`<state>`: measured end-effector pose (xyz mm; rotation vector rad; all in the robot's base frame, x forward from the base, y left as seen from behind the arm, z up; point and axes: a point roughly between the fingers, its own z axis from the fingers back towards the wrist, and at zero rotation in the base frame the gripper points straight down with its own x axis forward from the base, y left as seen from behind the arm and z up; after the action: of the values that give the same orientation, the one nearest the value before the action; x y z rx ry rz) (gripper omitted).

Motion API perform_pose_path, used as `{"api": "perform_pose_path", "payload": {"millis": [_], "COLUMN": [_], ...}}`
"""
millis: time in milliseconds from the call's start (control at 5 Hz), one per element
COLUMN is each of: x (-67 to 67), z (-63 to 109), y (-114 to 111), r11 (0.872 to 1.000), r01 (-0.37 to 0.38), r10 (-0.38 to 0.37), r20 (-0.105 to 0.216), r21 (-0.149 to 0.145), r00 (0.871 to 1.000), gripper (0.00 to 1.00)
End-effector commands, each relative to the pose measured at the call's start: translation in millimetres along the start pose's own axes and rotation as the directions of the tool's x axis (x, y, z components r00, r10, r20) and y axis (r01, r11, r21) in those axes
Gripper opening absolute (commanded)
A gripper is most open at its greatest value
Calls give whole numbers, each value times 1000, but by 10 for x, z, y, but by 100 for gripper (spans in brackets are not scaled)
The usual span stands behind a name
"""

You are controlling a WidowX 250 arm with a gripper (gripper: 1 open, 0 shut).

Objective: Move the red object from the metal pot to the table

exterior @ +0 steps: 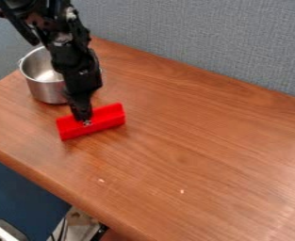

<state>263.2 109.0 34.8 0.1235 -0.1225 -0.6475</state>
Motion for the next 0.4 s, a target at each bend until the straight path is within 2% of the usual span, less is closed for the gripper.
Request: {"api": "perform_pose_path", "payload": {"millis": [0,200], "x": [57,63], "z": [91,66], "y": [-13,-8], "r11": [1000,1000], "r01": [5,2], "r10": [-5,-3], "r20": [24,31], "r21": [17,10], "r00": [1000,1000], "gripper": [0,0]}}
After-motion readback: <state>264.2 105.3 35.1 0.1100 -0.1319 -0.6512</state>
